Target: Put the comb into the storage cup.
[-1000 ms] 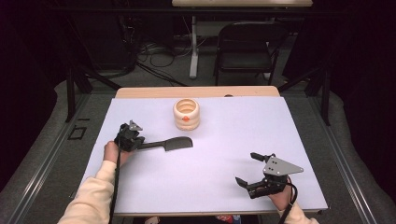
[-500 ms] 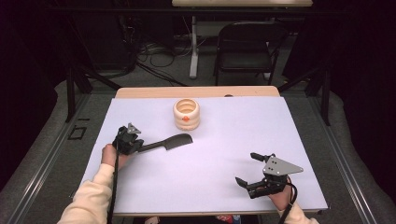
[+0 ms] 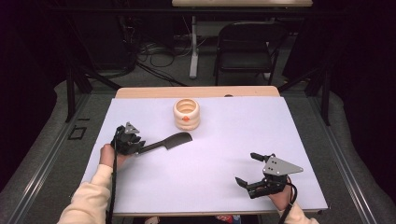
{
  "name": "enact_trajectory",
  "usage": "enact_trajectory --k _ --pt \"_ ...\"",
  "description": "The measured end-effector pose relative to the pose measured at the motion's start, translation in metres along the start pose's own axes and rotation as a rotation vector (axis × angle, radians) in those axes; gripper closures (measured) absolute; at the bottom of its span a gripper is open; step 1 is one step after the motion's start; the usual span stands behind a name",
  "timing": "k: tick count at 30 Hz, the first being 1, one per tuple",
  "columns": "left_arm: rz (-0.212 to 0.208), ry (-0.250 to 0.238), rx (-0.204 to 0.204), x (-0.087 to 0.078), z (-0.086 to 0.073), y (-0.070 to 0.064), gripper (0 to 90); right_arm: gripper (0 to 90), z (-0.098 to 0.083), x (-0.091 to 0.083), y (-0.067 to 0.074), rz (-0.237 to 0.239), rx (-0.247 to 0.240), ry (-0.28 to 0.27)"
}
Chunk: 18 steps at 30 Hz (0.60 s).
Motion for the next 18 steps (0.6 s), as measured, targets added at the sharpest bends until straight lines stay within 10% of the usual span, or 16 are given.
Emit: enact_trajectory --k 18 --pt "-0.061 -0.018 0.104 -0.023 0.018 -0.004 7.3 0.4 -0.001 0.001 0.0 0.001 0.008 0.006"
Point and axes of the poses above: each handheld gripper's, and its own axes: x roughly forward along the jaws, z roughly out of its top, y roughly to its left, the point moved 3 cm from there along x, roughly forward along the jaws, and after that the axes turned 2 degrees about -y, right-handed, at the moved point
